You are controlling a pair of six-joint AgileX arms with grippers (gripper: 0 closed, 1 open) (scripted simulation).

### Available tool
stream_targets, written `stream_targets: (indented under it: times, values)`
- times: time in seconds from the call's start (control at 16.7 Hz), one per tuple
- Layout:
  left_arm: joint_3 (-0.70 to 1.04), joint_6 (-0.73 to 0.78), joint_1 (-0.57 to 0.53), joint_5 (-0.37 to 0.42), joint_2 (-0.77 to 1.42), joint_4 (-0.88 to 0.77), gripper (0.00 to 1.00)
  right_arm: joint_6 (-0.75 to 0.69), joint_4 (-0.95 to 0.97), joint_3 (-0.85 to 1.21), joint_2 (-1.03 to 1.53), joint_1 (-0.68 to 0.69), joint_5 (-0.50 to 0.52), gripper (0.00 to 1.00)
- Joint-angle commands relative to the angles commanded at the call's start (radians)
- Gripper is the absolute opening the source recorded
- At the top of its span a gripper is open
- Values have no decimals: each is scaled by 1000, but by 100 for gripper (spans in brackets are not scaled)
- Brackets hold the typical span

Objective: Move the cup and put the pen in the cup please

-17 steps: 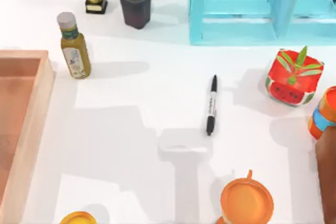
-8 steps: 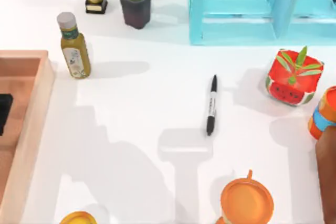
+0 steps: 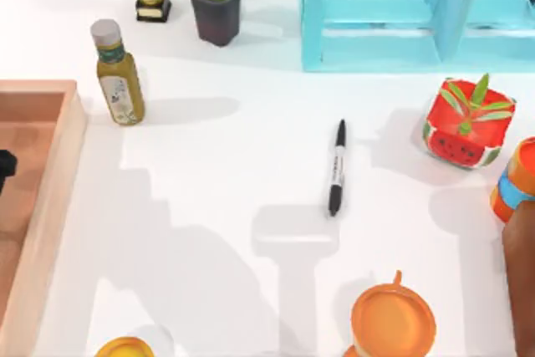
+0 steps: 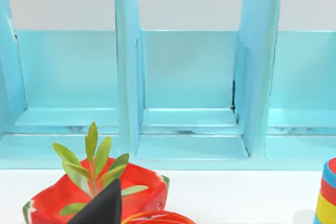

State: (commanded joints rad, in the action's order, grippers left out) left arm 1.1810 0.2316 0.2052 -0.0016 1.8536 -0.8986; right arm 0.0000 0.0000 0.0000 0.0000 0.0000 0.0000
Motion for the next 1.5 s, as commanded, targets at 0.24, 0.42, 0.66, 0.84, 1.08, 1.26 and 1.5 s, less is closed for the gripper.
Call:
stream_targets:
  times: [0.24, 0.42, 0.66, 0.84, 1.08, 1.26, 1.5]
  values:
    - [0, 0, 0, 0, 0, 0, 32, 0, 0, 0, 0, 0, 0, 100]
    - [0, 0, 0, 0, 0, 0, 10, 0, 0, 0, 0, 0, 0, 100]
    - [0, 0, 0, 0, 0, 0, 0, 0, 0, 0, 0, 0, 0, 100]
    - [0, 0, 0, 0, 0, 0, 0, 0, 0, 0, 0, 0, 0, 100]
    - [3, -1, -1, 0, -1, -1, 0, 0, 0, 0, 0, 0, 0, 100]
    - [68, -52, -3, -5, -2, -15, 0, 0, 0, 0, 0, 0, 0, 100]
    - [229, -185, -65, -12, -18, -102, 0, 0, 0, 0, 0, 0, 0, 100]
